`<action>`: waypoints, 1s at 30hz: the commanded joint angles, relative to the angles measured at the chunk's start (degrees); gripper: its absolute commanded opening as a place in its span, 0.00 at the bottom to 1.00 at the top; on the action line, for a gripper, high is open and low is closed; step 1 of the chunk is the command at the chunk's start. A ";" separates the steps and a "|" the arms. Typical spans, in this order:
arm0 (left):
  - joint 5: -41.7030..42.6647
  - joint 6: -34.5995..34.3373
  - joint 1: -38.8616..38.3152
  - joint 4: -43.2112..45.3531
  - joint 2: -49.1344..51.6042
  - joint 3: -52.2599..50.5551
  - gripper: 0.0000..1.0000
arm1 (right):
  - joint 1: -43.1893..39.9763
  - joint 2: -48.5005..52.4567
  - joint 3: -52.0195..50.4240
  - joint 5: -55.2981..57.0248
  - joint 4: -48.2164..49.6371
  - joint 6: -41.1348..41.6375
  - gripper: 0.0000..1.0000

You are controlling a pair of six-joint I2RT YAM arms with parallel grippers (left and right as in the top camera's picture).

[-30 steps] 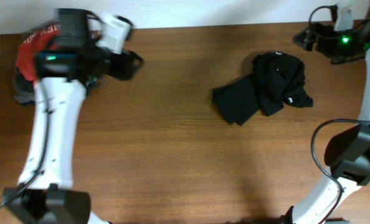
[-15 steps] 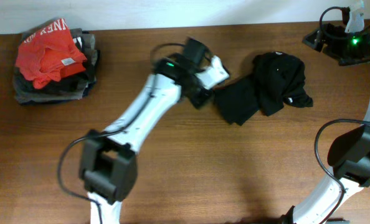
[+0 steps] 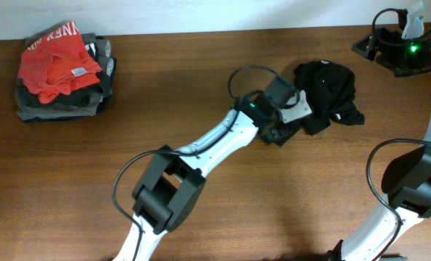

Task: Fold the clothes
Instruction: 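Reach the left gripper to the black shirt's left edge and grasp, then pull the shirt edge with the left gripper toward the back left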

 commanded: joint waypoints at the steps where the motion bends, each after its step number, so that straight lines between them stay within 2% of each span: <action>1: -3.15 0.63 -0.66 1.79 2.97 0.57 0.29 | 0.26 -1.55 1.07 0.55 -0.07 0.07 0.92; 12: 0.22 0.70 -0.61 1.79 5.60 0.57 0.22 | 0.26 -1.55 1.07 2.62 -0.02 0.09 0.92; 23: 5.25 0.70 -0.61 -1.27 5.62 0.57 0.22 | 0.26 -1.55 1.07 3.45 -0.04 0.09 0.92; 30: 2.47 0.72 -0.52 -1.31 8.24 0.48 0.22 | 0.26 -1.55 1.07 3.45 -0.04 0.07 0.92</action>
